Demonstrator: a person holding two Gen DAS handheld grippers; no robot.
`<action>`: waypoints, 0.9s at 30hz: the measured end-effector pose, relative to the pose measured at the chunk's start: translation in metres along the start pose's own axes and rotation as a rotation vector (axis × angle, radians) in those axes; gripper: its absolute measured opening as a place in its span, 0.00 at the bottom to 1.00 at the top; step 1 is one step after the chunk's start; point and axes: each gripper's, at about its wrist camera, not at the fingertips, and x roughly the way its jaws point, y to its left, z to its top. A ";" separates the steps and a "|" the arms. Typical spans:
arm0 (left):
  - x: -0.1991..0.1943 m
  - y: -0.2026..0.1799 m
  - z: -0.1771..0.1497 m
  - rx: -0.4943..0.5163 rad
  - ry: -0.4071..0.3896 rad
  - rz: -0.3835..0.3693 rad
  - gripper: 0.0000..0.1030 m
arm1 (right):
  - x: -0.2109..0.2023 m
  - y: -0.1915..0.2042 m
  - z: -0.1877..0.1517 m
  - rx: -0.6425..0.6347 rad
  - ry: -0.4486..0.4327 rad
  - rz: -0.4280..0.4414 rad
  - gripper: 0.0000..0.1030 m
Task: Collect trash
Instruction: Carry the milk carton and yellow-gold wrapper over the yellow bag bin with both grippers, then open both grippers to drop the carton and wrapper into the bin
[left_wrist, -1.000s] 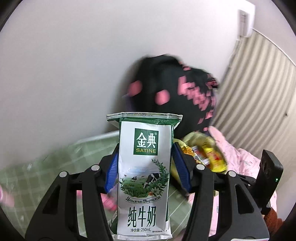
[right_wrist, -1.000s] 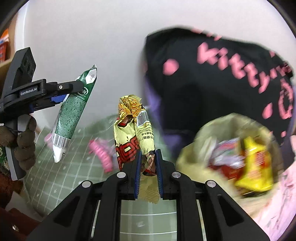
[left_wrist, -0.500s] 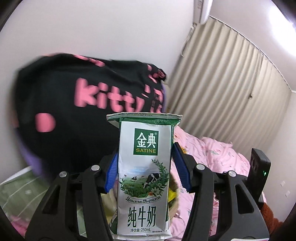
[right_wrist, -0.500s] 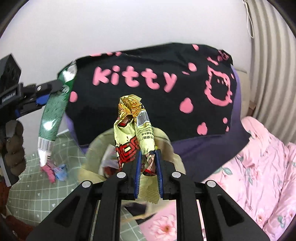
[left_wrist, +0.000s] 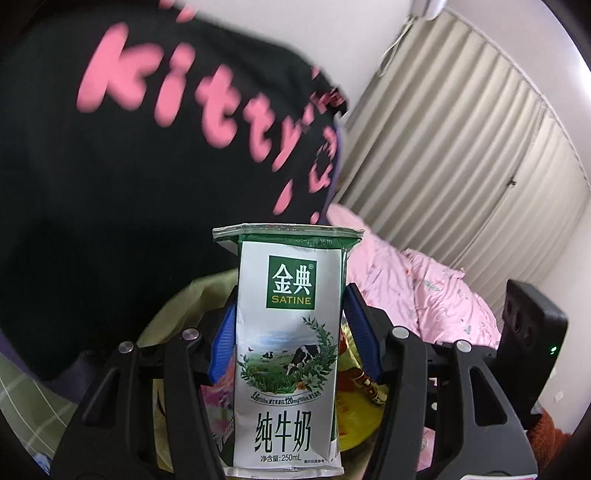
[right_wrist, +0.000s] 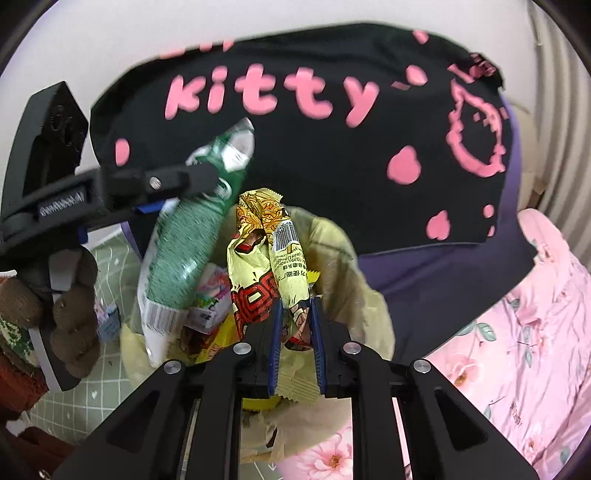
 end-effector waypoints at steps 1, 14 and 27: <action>0.006 0.003 -0.004 -0.003 0.022 0.006 0.50 | 0.005 0.001 0.000 -0.005 0.010 0.004 0.15; 0.034 0.017 -0.013 0.055 0.163 0.108 0.48 | 0.019 0.003 -0.003 -0.019 0.054 0.000 0.15; 0.047 0.021 -0.007 0.051 0.232 0.081 0.48 | 0.030 0.005 -0.008 0.024 0.096 -0.035 0.15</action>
